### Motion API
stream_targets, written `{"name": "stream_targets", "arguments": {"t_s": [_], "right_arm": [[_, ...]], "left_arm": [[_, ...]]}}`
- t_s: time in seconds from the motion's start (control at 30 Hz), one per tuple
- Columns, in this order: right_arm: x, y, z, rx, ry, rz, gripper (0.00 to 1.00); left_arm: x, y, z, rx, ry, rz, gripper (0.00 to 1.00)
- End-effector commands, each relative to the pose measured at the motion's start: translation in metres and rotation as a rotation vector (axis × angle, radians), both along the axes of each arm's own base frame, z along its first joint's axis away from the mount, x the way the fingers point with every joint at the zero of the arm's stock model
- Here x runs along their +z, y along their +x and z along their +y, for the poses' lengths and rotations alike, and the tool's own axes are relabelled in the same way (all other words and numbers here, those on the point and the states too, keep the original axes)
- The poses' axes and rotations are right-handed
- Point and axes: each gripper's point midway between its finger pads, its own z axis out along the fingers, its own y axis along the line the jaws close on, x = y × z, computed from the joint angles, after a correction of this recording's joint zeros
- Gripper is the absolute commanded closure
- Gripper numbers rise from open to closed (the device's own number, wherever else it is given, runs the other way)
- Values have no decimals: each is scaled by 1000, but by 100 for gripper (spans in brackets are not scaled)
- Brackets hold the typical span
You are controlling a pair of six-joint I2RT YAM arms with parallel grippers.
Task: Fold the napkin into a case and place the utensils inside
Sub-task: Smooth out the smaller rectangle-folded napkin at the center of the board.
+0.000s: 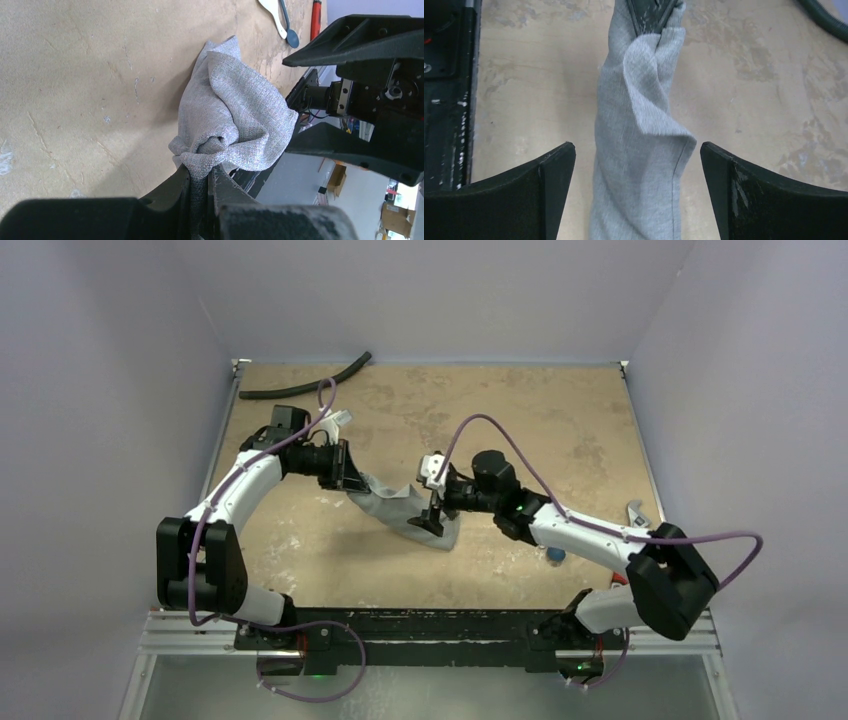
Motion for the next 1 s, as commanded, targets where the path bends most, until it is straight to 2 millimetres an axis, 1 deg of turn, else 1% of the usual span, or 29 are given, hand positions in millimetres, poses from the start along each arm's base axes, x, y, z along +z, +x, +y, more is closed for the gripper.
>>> {"name": "stream_targets", "arguments": {"t_s": [0.0, 0.1, 0.13, 0.23, 0.3, 0.4, 0.47, 0.5, 0.53, 0.63, 0.7, 0.73, 0.9, 0.97], "right_arm": [[39, 29, 20, -62, 32, -219, 3], [45, 37, 31, -69, 51, -247, 8], [45, 39, 34, -64, 47, -249, 10], [46, 41, 43, -42, 54, -245, 22], [46, 40, 48, -21, 61, -233, 38], [41, 39, 52, -4, 51, -211, 68], [37, 36, 53, 19, 39, -197, 89], [37, 34, 53, 27, 41, -194, 96], [37, 33, 53, 30, 43, -194, 100], [39, 28, 55, 55, 51, -181, 100], [38, 29, 56, 53, 51, -172, 100], [37, 32, 56, 38, 48, -167, 100], [23, 70, 58, -104, -5, -143, 100], [23, 83, 59, -149, -11, -148, 100]], "left_arm": [[13, 2, -1, 7, -28, -36, 100], [12, 1, 0, 0, -22, -37, 100], [11, 0, 0, -5, -18, -42, 100], [11, -2, 1, -15, -11, -44, 100], [12, -2, 1, -20, -11, -47, 100], [13, -2, 1, -22, -11, -51, 100], [14, -1, 1, -21, -12, -52, 100], [15, 0, 1, -21, -12, -54, 100], [15, 0, 1, -22, -11, -55, 100], [16, 1, 0, -22, -13, -60, 100], [16, 2, 1, -27, -10, -67, 100], [17, 2, 1, -33, -11, -74, 100], [22, 0, 1, -106, 15, -148, 100], [23, -2, 1, -142, 29, -180, 100]]}}
